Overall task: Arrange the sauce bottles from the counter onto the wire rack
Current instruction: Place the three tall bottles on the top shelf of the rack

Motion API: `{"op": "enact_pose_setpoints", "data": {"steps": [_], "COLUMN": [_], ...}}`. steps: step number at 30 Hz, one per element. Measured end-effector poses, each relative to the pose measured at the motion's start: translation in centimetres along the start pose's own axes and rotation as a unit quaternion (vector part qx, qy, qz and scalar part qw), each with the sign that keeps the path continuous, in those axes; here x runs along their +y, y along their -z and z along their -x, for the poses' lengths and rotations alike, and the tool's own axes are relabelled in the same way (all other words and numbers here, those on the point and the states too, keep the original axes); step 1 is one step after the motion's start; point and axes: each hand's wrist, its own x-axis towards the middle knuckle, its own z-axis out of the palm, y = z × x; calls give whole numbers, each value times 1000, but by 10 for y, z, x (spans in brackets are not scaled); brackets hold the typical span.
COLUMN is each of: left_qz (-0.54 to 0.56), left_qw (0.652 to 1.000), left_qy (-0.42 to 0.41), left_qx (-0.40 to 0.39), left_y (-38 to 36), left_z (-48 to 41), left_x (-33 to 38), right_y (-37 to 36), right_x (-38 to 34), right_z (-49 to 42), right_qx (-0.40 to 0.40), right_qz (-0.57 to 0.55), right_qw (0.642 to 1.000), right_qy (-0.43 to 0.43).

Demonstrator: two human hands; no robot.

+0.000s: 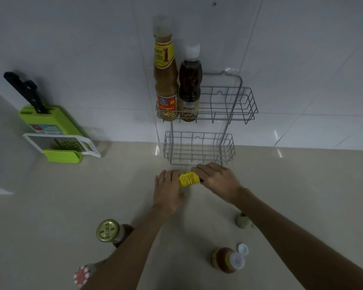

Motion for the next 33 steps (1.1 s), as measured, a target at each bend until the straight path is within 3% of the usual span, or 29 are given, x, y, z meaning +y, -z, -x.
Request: {"op": "enact_pose_setpoints", "data": {"steps": [1,3,6,10,12,17,23,25,28,30,33], "left_qz": [11,138,342,468,482,516,452,422,396,384,390], "left_qw": [999,986,938,882,873,849,887,902,895,881,872], "left_qy": [-24,-45,-37,-54,-78,-119,-96,-68,-13,23,67], "left_qx": [30,81,49,-1,3,-6,12,63,206,274,287], "left_y": [4,21,52,80,90,112,141,145,150,159,170], "left_z": [0,3,6,10,11,14,-4,-11,-20,-27,-44], "left_x": [2,11,26,41,49,67,69,64,59,58,56], "right_y": [13,38,73,122,139,170,213,225,231,225,211], "right_x": [5,14,14,-1,-2,4,10,20,41,58,82], "right_z": [-3,-9,-13,-19,-24,-34,-57,-66,-80,-92,-107], "right_qx": [36,98,157,189,147,120,234,283,333,325,268], "right_qz": [6,24,-113,-457,-528,-557,-464,-428,-410,-388,-367], "right_qw": [999,994,977,830,795,790,822,821,811,830,865], "right_qy": [20,36,-91,-258,-261,-226,-235,-251,-252,-235,-212]}}
